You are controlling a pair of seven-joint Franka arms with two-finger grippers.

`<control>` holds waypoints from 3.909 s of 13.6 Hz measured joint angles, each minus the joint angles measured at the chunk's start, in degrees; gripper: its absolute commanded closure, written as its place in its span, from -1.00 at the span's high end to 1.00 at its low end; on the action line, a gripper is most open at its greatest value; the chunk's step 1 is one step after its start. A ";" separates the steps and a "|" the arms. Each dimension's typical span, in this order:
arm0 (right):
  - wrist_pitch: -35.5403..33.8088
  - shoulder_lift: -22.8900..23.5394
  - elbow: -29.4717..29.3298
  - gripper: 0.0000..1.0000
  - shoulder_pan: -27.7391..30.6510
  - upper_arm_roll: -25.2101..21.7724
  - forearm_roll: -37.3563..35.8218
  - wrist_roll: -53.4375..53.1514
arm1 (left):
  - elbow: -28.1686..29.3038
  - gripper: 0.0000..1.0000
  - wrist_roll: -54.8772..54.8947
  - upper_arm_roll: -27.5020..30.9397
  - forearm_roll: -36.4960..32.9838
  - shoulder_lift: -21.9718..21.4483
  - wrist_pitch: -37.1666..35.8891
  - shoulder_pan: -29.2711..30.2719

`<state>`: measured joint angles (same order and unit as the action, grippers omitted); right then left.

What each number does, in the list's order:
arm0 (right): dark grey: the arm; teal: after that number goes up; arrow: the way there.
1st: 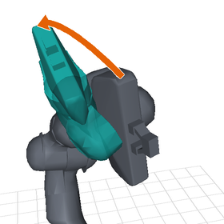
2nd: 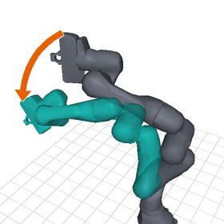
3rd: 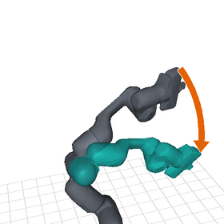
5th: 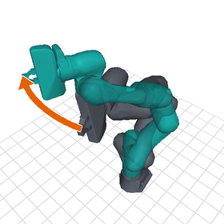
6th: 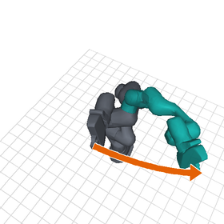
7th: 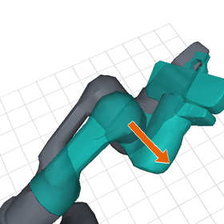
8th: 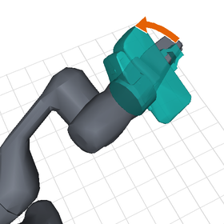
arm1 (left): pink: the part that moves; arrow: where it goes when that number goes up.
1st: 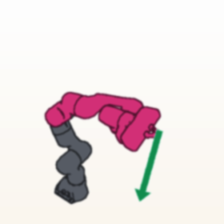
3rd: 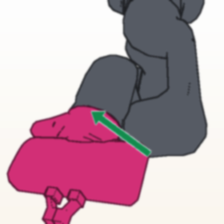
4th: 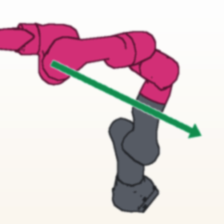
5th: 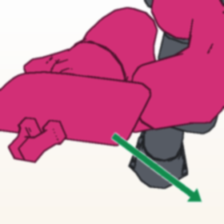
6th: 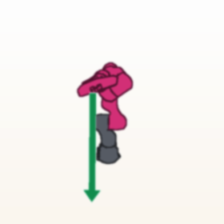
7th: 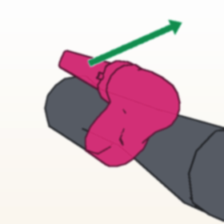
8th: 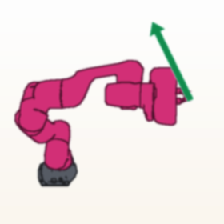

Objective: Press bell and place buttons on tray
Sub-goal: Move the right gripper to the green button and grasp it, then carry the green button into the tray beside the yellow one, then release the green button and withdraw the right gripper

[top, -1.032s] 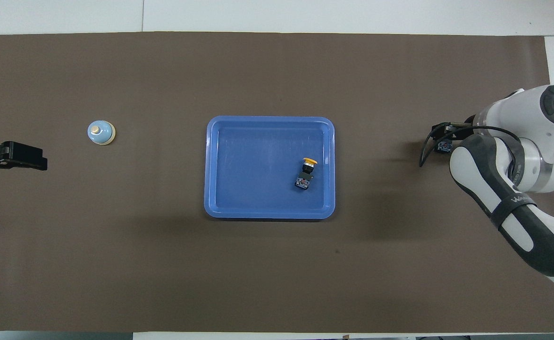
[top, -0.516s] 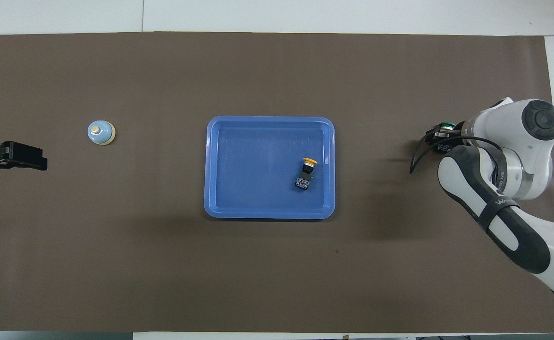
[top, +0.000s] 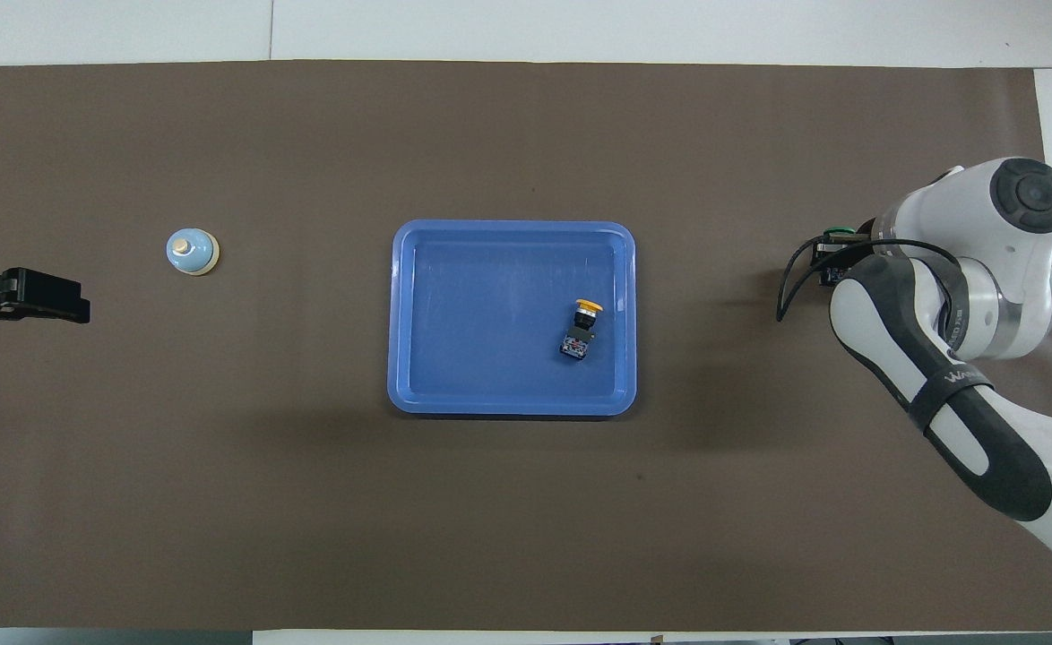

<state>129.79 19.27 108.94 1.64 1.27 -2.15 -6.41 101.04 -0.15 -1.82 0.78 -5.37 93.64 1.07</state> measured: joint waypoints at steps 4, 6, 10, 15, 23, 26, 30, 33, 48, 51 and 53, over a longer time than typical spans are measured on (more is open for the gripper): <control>-13.51 0.03 -11.69 -1.00 -9.50 0.22 0.01 -10.39 | 0.00 1.00 0.00 0.00 0.00 0.00 0.00 0.00; -16.41 0.54 -14.70 -1.00 -14.75 0.31 0.05 -16.00 | 0.00 1.00 0.00 0.00 0.00 0.00 0.00 0.00; -17.30 3.01 -18.75 -1.00 -24.31 0.41 1.06 -27.45 | 0.00 1.00 0.00 0.00 0.00 0.00 0.00 0.00; -15.74 8.70 -21.53 -1.00 -33.25 0.41 1.12 -40.93 | 0.00 1.00 0.00 0.00 0.00 0.00 0.00 0.00; -3.81 12.61 -16.16 -1.00 -38.71 0.41 1.19 -43.76 | 0.00 1.00 0.00 0.00 0.00 0.00 0.00 0.00; -2.70 12.57 -15.01 1.00 -38.69 0.23 1.26 -45.46 | 0.00 1.00 0.00 0.00 0.00 0.00 0.00 0.00; -5.64 11.74 -16.19 1.00 -38.30 -0.40 1.27 -51.81 | 0.00 1.00 0.00 0.00 0.00 0.00 0.00 0.00; -12.10 8.03 -19.17 1.00 -32.94 -1.28 1.15 -51.82 | 0.00 1.00 0.00 0.00 0.00 0.00 0.00 0.00; -2.47 -1.97 -1.19 1.00 11.10 -1.65 -4.01 0.39 | 0.00 1.00 0.00 0.00 0.00 0.00 0.00 0.00; 4.24 -2.18 4.71 1.00 14.38 -1.62 -4.03 2.13 | 0.00 1.00 0.00 0.00 0.00 0.00 0.00 0.00; 6.31 -2.24 6.74 1.00 14.69 -1.62 -4.03 2.13 | 0.00 1.00 0.00 0.00 0.00 0.00 0.00 0.00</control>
<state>136.09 17.03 115.67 16.33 -0.35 -6.17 -4.28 101.04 -0.15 -1.82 0.78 -5.37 93.64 1.07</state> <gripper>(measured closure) 0.000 0.000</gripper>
